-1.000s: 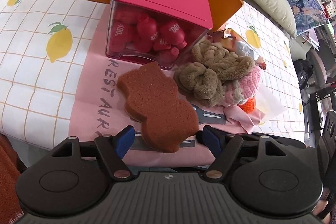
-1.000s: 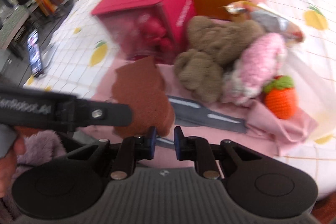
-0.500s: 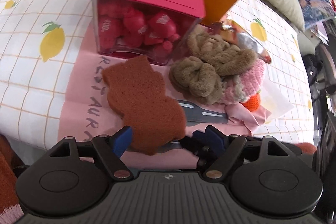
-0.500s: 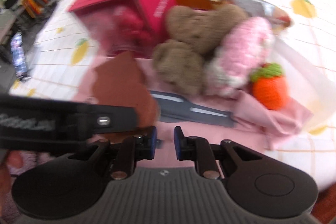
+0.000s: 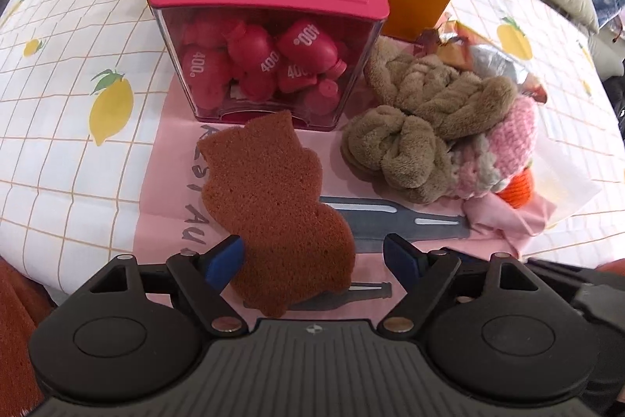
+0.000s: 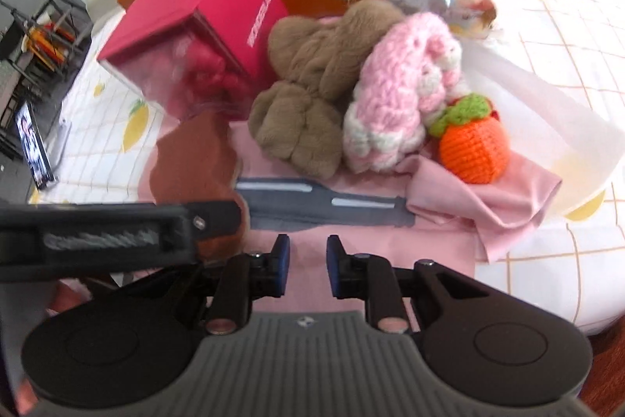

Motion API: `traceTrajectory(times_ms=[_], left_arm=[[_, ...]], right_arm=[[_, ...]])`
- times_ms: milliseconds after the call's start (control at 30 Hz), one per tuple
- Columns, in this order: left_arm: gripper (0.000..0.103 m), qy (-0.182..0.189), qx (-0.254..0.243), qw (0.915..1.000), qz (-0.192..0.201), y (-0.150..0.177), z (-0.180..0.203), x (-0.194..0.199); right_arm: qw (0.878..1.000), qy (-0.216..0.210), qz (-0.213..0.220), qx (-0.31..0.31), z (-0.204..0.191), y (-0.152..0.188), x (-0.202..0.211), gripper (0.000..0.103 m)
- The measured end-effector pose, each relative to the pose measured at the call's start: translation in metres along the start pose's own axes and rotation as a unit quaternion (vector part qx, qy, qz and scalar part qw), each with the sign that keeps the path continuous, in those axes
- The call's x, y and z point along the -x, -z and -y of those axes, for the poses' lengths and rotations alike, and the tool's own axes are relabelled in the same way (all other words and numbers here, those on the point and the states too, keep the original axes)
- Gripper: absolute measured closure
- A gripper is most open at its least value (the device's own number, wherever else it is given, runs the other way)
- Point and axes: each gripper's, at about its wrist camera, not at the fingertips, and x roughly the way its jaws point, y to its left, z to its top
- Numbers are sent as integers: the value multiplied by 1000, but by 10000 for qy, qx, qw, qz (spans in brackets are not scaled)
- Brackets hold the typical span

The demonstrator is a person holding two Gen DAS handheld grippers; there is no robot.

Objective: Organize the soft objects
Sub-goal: 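Grasp the brown sponge cutout with the left gripper while the right gripper grasps the brown plush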

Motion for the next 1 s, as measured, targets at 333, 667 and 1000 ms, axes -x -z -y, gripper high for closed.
traceTrajectory(times_ms=[333,667,1000], left_arm=[[95,101,13,9998,163,6,-35,12],[13,468,100,9981,380,10,-21,28],[8,-280,-213,9985,426,12,2,-1]], right_arm=[[9927,284,839,821,-28,4,31,78],[9872,1073,905,754,-30,1,36,71],[9912,865,938,351,-11,1,42,69]])
